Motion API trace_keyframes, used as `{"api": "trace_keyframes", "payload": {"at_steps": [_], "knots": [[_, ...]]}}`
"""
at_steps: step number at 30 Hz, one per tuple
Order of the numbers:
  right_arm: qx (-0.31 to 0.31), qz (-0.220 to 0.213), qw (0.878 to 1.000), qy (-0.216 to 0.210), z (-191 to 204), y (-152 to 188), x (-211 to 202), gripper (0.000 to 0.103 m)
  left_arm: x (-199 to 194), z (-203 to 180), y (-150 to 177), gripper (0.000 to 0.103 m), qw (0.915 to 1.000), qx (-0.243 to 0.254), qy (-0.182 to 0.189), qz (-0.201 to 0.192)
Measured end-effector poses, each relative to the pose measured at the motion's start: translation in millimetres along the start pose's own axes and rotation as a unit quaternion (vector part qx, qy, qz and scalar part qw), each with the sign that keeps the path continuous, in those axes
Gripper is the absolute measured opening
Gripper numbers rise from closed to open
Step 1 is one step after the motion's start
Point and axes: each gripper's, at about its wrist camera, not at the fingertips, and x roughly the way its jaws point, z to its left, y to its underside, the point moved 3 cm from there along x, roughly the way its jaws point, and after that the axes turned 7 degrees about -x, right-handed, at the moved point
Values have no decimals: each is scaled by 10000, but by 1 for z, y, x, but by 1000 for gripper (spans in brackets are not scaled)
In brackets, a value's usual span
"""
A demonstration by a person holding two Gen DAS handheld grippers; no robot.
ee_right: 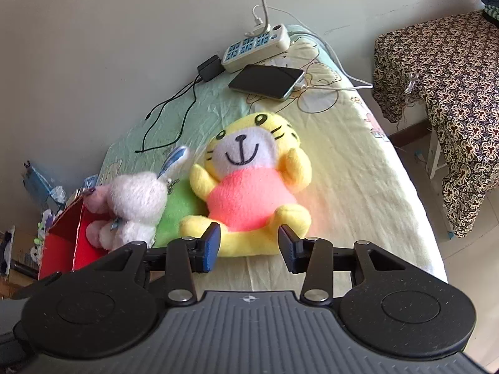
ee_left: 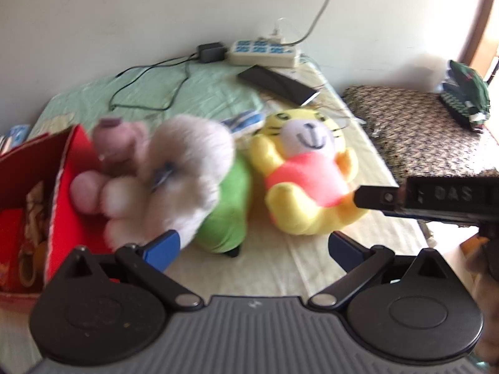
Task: Organize objects
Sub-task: 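Close the right gripper on the yellow tiger plush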
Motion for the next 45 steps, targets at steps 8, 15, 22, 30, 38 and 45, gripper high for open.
{"api": "trace_keyframes", "payload": {"at_steps": [8, 15, 22, 30, 38, 45], "knots": [[679, 74, 9968, -416, -45, -16, 22, 57, 21, -32, -15, 101, 9977, 369, 558, -114], [1095, 199, 9900, -865, -62, -22, 50, 57, 63, -37, -23, 101, 9968, 365, 626, 347], [1179, 398, 9856, -1149, -71, -24, 77, 57, 88, -43, -25, 101, 9945, 463, 729, 586], [1262, 492, 9777, -1605, -70, -26, 99, 59, 113, -46, -28, 101, 9912, 506, 936, 792], [1485, 608, 9663, -2011, -68, -22, 100, 44, 117, -42, -29, 100, 9894, 339, 1143, 833], [1441, 517, 9683, -1972, -75, -19, 64, 38, 98, -53, -17, 99, 9845, 413, 1506, 800]]}}
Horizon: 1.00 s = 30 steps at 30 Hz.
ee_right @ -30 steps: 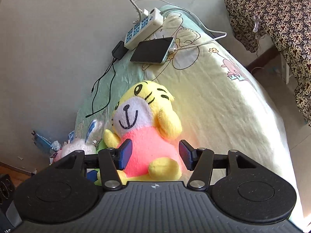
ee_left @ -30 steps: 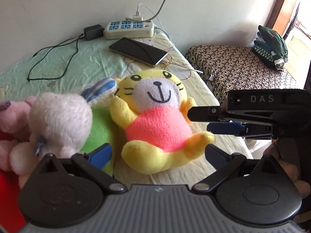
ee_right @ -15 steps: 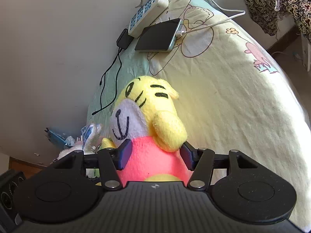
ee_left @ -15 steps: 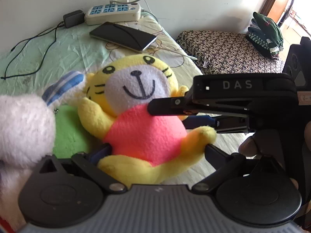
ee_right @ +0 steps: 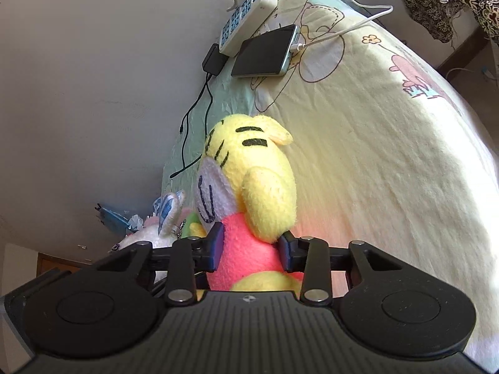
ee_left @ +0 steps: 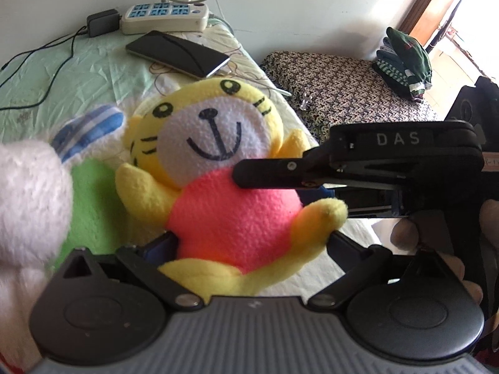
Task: Organize objects
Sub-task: 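Close the right gripper on the yellow tiger plush, then lift the tiger plush with the right gripper and carry it over the red box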
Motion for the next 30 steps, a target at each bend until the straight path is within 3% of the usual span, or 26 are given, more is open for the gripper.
{"api": "trace_keyframes", "payload": {"at_steps": [9, 17, 30], "knots": [[4, -310, 9995, 66, 11, 29, -52, 38, -31, -38, 29, 99, 9982, 529, 232, -166], [-204, -702, 9970, -271, 42, 45, -76, 38, -81, -58, 45, 99, 9916, 1014, 19, -805], [-1113, -500, 9894, -789, 143, 67, -30, 38, -173, 12, 58, 99, 9836, 539, -366, -1684]]}}
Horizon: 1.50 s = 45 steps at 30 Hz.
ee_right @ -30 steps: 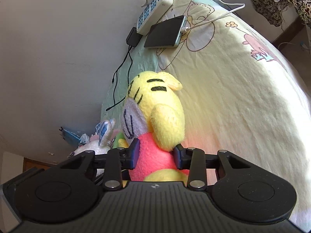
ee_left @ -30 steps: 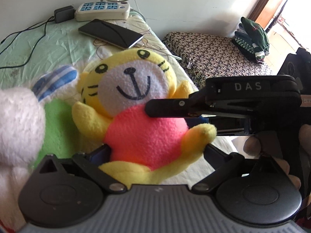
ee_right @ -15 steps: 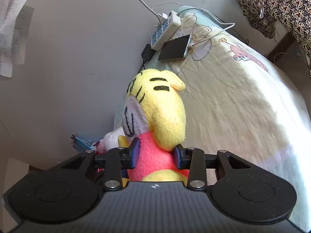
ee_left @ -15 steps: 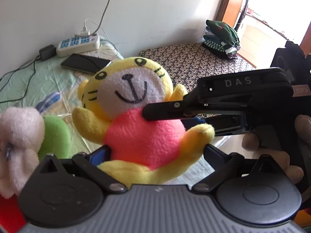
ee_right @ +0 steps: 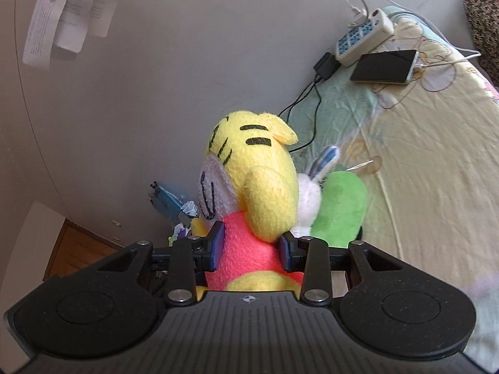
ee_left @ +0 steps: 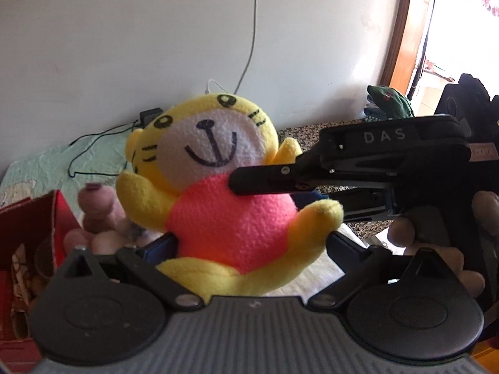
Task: Organize objects
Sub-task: 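Lift the tiger plush with the right gripper and carry it over the red box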
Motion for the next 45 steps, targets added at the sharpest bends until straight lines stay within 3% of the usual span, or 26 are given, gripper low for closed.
{"api": "trace_keyframes", "payload": {"at_steps": [7, 13, 20, 25, 35, 42, 45], "knots": [[-120, 58, 9999, -7, 56, 20, 53, 38, -47, 70, 0, 99, 9996, -140, -35, -238], [-215, 103, 9994, 270, 92, 42, 104, 38, -69, 132, 6, 99, 9993, -315, 30, -190], [-293, 107, 9952, 925, 107, 61, 155, 37, -66, 184, 16, 99, 9992, -382, 142, 10], [-701, 61, 9862, 1501, 121, 71, 177, 34, -65, 223, 28, 99, 9977, -566, 308, 194], [-1542, 261, 9541, 2555, 132, 92, 220, 31, -39, 237, 45, 96, 9971, -502, 33, 577], [-1840, 551, 9336, 3024, 134, 97, 237, 32, -39, 246, 53, 95, 9963, -569, -38, 641], [-1842, 585, 9329, 3039, 133, 96, 239, 31, -36, 247, 51, 97, 9954, -644, -33, 710]]}}
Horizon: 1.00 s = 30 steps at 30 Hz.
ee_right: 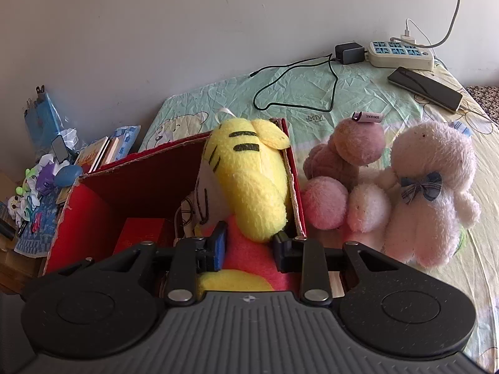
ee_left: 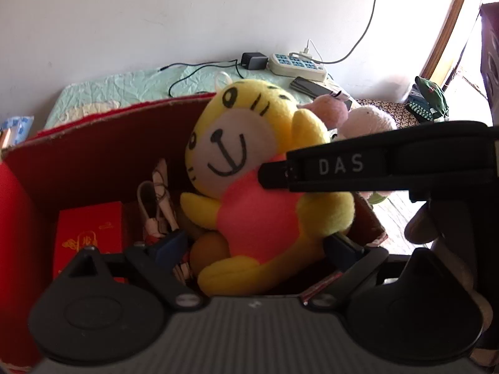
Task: Organize objects
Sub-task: 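Lift the tiger plush with the right gripper and carry it over the red box, then lower the tiger plush into the red box and open the right gripper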
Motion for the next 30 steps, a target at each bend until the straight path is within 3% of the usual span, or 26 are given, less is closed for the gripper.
{"api": "trace_keyframes", "payload": {"at_steps": [5, 10, 11, 12, 15, 30], "knots": [[-214, -9, 9998, 37, 6, 2, 1, 32, 7, 3, -1, 99, 9999, -100, -7, 73], [105, -126, 9994, -298, -4, 2, -8, 35, 6, -4, -4, 102, 9997, -47, -171, 144], [151, -164, 9992, -322, -5, 2, -11, 37, 6, -6, -4, 102, 9997, -32, -194, 156], [194, -231, 9991, -295, -6, 2, -15, 46, 7, -7, -5, 102, 9996, -16, -238, 174], [344, -374, 9978, -433, -11, 3, -23, 49, 6, -12, -7, 101, 9991, 6, -359, 214], [657, -378, 9945, -724, -28, 10, -31, 32, 1, -28, -14, 101, 9967, 69, -702, 400]]}}
